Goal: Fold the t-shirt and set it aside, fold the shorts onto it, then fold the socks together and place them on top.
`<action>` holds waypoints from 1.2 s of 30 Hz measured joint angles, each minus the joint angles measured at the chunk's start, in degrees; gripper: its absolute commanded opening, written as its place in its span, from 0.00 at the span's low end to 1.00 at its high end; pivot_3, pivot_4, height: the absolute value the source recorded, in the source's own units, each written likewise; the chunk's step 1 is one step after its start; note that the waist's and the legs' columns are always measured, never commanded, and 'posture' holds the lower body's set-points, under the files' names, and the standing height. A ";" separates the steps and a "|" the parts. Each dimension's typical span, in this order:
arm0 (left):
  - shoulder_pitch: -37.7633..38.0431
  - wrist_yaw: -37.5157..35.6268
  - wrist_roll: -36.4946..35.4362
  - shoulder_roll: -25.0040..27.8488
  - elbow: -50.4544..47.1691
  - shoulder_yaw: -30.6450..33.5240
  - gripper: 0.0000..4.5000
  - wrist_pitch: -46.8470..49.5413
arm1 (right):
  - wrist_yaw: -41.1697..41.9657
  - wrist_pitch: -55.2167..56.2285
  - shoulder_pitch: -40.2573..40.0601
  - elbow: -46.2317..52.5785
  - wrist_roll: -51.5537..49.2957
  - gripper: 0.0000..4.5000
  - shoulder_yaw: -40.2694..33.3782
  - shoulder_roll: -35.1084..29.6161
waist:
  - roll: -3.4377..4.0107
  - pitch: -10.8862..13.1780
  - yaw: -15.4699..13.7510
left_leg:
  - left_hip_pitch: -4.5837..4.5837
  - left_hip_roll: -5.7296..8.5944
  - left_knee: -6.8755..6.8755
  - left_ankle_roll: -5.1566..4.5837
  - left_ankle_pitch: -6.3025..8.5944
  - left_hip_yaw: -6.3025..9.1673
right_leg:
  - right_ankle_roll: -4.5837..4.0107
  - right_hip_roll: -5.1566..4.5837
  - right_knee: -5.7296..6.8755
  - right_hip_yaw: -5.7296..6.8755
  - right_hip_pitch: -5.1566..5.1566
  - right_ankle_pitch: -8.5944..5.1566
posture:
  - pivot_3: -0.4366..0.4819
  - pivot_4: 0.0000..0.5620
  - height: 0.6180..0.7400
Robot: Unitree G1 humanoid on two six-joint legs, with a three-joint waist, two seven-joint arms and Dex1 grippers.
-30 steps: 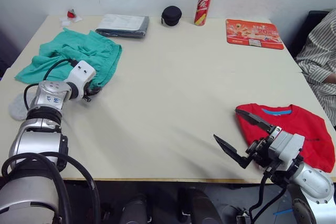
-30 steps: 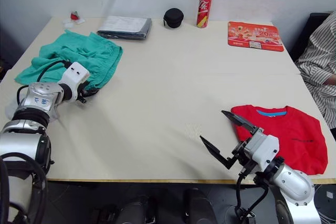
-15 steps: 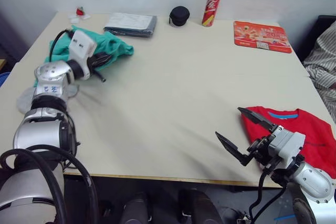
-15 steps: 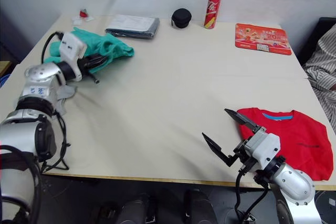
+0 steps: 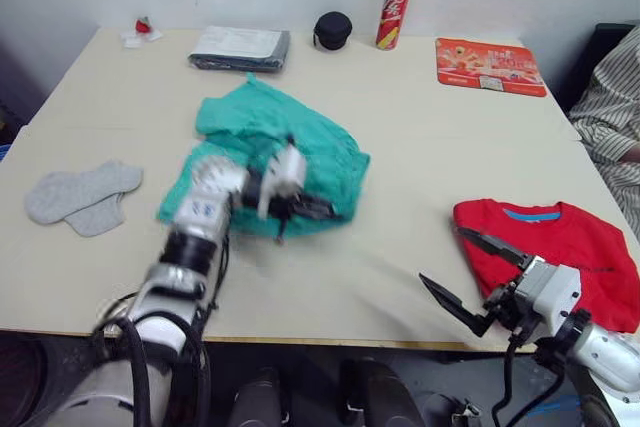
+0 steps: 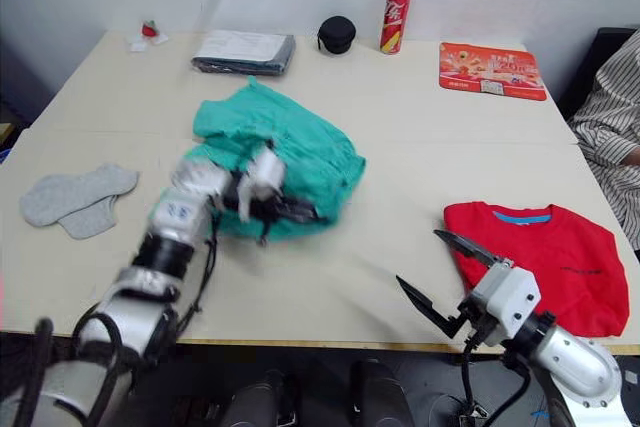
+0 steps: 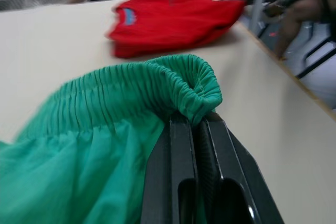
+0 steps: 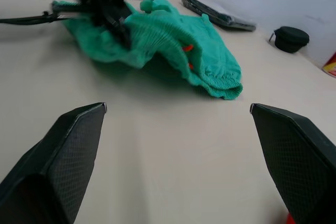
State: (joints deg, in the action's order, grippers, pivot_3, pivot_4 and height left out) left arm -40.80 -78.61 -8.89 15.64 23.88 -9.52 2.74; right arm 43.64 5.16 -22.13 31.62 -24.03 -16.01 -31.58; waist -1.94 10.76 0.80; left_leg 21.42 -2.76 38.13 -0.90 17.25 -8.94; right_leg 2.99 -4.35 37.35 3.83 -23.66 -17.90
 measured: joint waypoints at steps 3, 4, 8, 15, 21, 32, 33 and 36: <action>7.34 5.70 -0.46 -1.75 -9.58 -1.45 0.17 5.60 | -1.94 -1.58 -1.19 1.81 -1.06 1.00 -0.98 0.67 | 0.01 0.00 0.05 | -0.11 0.01 -0.02 -0.01 0.00 0.03 | -0.01 -0.05 0.11 -0.05 0.04 0.00 | 0.48 0.27 1.00; 9.03 7.04 -0.82 -1.88 -12.32 -1.77 0.23 6.93 | -2.01 -2.26 -1.56 2.57 -1.33 1.00 -0.86 0.59 | 0.02 -0.01 0.05 | -0.20 0.01 -0.04 0.00 0.00 0.06 | -0.01 -0.05 0.12 -0.05 0.13 0.00 | 0.48 0.27 1.00; 13.34 10.30 -2.82 -1.62 -19.96 -2.07 0.51 9.01 | -2.12 -5.98 -1.61 5.80 -0.46 1.00 1.70 -1.14 | 0.06 -0.04 -0.01 | -0.21 0.02 -0.07 -0.01 0.00 0.17 | -0.02 -0.06 0.12 -0.03 0.17 0.00 | 0.48 0.27 1.00; 14.44 5.21 -13.05 9.59 -27.98 4.12 1.00 12.38 | -1.11 -10.22 3.82 7.33 4.37 1.00 8.05 -6.19 | 0.11 -0.03 0.40 | -0.19 0.02 -0.09 0.02 0.00 0.27 | -0.10 -0.08 0.10 0.08 0.17 -0.04 | 0.48 0.27 1.00; 12.78 2.08 -5.75 24.81 -8.74 10.22 1.00 -10.20 | 1.74 -6.48 13.82 2.49 16.38 1.00 22.16 -7.53 | 0.11 -0.03 0.90 | -0.18 0.00 -0.18 0.09 0.01 0.31 | -0.24 -0.11 0.09 0.31 0.10 -0.12 | 0.48 0.27 1.00; 7.22 3.93 3.40 32.02 22.32 10.48 1.00 -35.49 | 2.99 -2.78 29.60 -12.44 32.02 0.86 32.70 -7.93 | 0.09 -0.04 -0.08 | 0.10 0.08 0.02 -0.20 0.25 0.35 | -0.24 -0.34 -0.02 0.55 0.04 -0.13 | 0.48 0.27 1.00; 6.11 4.77 4.22 31.93 23.83 9.99 1.00 -36.75 | 3.56 -3.18 30.38 -13.16 32.08 0.79 32.75 -8.17 | 0.06 -0.06 -0.13 | 0.09 0.07 0.02 -0.20 0.26 0.36 | -0.24 -0.33 -0.01 0.56 0.06 -0.12 | 0.48 0.27 1.00; 2.57 7.28 7.10 31.50 27.59 7.85 0.96 -38.12 | 5.03 -4.99 31.71 -14.21 32.16 0.56 32.91 -8.66 | 0.11 -0.09 -0.65 | -0.13 0.07 0.02 -0.45 0.35 0.36 | -0.23 -0.33 0.09 0.57 0.21 -0.12 | 0.48 0.27 1.00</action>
State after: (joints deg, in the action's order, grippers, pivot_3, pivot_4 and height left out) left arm -38.23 -71.33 -1.79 47.15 51.47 -1.67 -35.38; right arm 48.67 0.18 9.58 17.41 8.14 16.89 -40.24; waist -1.83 10.68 0.15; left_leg 21.29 -2.68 38.14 -1.36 17.60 -8.57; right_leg 2.75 -4.69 37.44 4.40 -23.45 -18.01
